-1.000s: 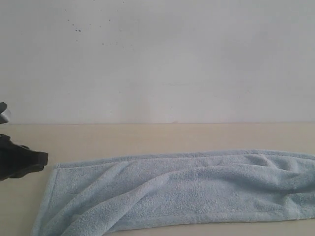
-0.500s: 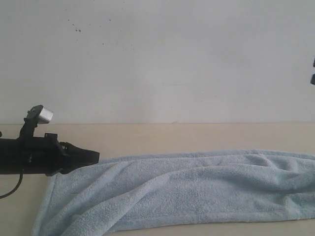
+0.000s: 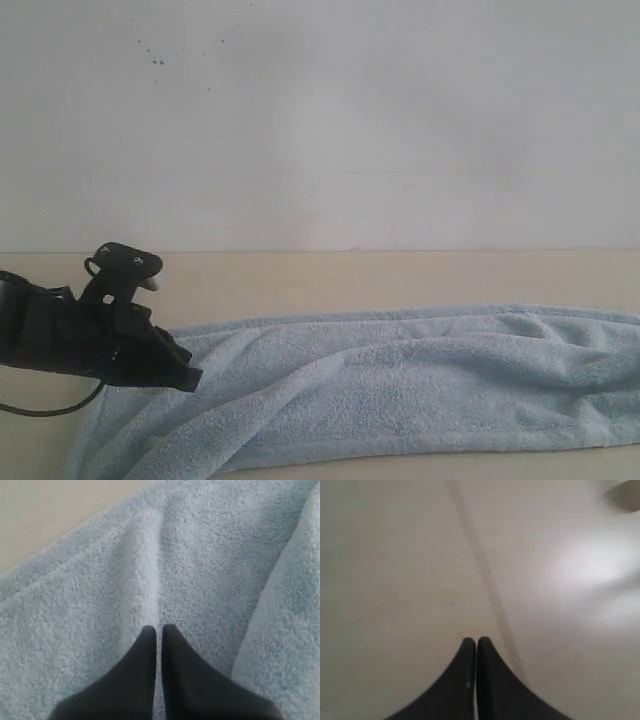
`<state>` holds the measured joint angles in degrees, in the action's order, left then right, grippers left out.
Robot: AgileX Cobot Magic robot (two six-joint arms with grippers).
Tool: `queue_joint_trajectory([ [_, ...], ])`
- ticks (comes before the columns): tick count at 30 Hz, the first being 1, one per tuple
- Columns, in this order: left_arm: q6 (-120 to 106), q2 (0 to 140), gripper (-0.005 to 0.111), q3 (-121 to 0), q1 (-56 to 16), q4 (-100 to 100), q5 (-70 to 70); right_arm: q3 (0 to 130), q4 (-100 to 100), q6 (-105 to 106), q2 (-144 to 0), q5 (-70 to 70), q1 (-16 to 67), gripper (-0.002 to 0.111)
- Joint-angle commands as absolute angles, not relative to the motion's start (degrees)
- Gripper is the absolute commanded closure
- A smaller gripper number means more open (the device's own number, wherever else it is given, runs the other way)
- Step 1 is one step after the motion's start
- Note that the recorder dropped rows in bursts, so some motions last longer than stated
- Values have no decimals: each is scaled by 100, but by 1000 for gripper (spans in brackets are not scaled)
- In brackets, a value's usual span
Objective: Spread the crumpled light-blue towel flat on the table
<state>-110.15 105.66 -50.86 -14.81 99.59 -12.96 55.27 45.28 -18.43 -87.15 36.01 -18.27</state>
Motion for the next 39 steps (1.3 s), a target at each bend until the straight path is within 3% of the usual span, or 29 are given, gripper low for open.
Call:
queue_joint_trajectory([
  [1,-11046,10485,103,-5312,-1655,9995,-1130,5491,193,1640,-8672,4169,-1812,109],
  [4,-11046,10523,103,-5410,-1654,9995,-1175,5439,-969,2079,-8672,4274,-1721,109],
  [13,-11087,10713,103,-5446,-1654,9812,-2700,5111,-1050,2265,-9047,3539,-968,109],
  [21,-10569,10532,103,-5446,-1643,9507,-1727,5111,-991,2239,-9575,2848,-964,109],
  [28,-11907,10861,103,-5457,-1544,9555,-1745,5111,-817,2262,-10128,1869,-964,109],
  [39,-12071,11315,103,-6037,-1491,9838,-2122,5141,-817,2262,-10731,1240,-964,109],
])
